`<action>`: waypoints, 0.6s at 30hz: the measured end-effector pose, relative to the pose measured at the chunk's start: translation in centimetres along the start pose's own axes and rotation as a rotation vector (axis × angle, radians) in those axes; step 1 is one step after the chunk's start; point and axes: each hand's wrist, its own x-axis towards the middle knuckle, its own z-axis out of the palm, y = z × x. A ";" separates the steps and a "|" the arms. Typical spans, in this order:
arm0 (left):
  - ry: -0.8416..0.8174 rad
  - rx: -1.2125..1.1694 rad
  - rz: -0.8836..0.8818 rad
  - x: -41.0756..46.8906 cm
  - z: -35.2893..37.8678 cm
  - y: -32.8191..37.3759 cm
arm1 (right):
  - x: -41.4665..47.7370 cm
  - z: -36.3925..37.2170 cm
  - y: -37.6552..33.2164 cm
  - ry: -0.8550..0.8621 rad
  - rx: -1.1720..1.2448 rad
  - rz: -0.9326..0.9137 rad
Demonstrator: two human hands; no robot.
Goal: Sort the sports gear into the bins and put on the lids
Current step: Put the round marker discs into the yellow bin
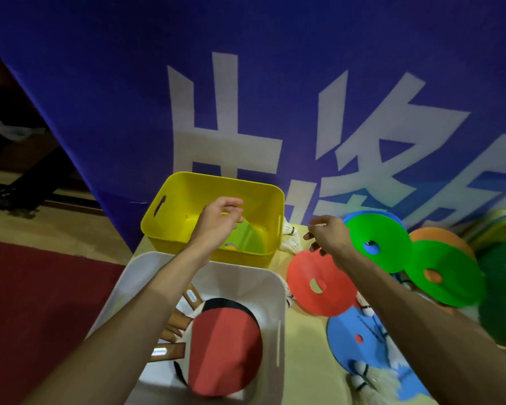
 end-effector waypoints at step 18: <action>-0.113 0.176 -0.084 -6.8 17.9 -4.3 | 1.2 -8.1 19.5 -0.143 0.036 0.291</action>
